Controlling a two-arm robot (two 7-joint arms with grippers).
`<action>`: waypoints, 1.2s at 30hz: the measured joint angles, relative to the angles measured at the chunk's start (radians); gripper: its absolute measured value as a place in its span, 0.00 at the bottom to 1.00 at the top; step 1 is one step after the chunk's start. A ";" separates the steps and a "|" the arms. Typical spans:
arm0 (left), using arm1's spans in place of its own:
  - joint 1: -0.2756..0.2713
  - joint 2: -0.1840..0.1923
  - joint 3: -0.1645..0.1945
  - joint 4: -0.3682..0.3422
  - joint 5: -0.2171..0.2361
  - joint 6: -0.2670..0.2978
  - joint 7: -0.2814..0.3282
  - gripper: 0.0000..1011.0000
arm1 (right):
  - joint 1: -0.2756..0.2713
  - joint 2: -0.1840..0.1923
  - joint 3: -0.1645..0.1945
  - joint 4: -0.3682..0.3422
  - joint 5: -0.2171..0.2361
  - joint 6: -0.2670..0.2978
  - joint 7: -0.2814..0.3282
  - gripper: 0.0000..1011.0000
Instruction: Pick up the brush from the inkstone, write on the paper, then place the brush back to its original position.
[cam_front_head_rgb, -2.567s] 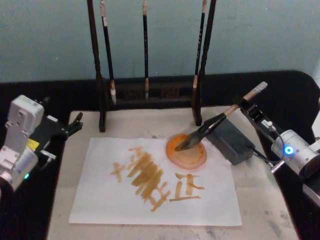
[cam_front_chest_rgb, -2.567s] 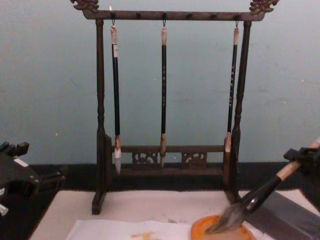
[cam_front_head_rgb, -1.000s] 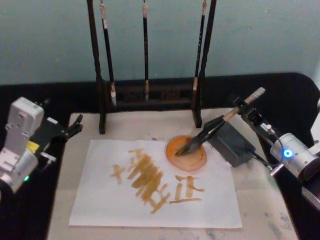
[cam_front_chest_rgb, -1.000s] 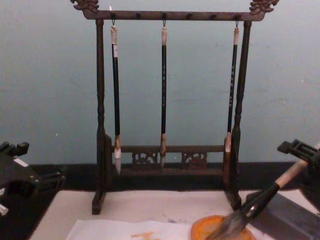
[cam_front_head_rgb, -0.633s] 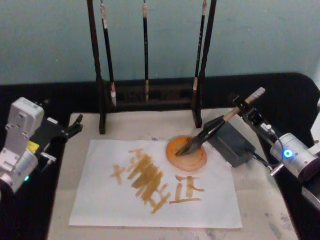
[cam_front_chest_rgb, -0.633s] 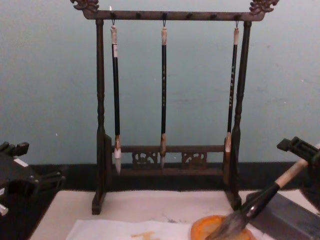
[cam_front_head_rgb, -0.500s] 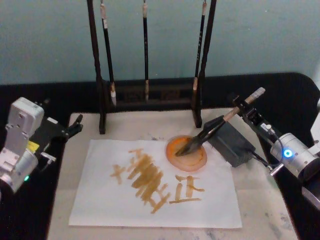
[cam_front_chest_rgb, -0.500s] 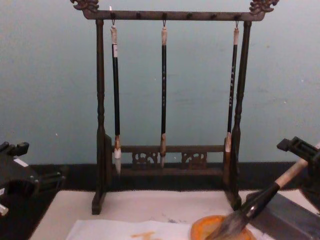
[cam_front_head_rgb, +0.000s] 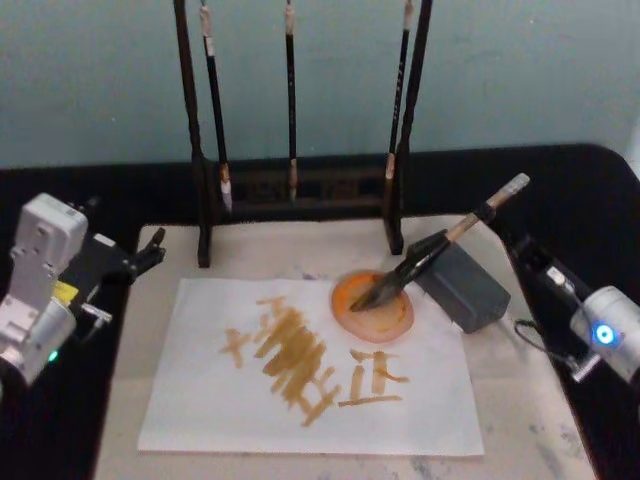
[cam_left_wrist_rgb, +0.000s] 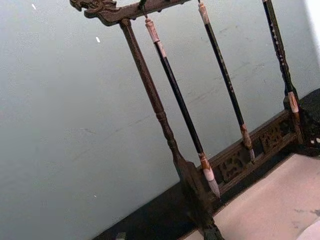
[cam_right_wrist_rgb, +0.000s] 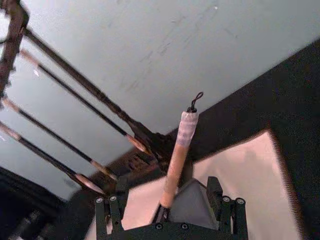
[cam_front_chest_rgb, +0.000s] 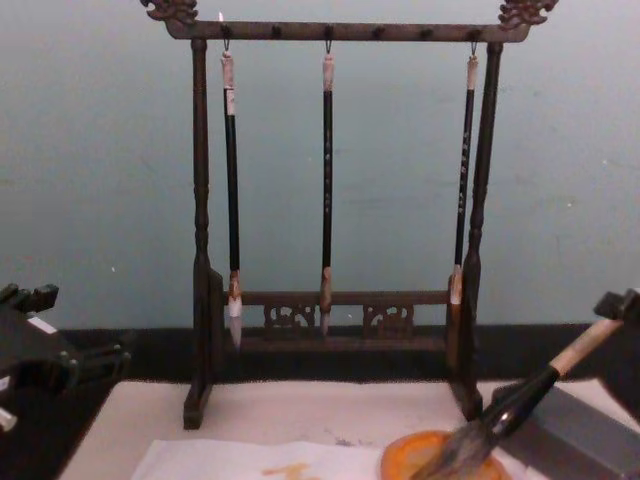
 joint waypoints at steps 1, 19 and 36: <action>0.000 0.000 0.000 0.000 0.000 0.000 0.000 1.00 | -0.010 0.009 -0.003 -0.016 -0.018 -0.010 -0.010 0.99; 0.000 0.000 0.000 0.000 0.000 0.000 0.000 1.00 | -0.031 0.076 -0.146 -0.155 -0.653 -0.215 -0.255 0.99; 0.000 0.000 0.000 0.000 0.000 0.000 0.000 1.00 | 0.016 0.064 -0.220 -0.103 -0.943 -0.251 -0.361 0.99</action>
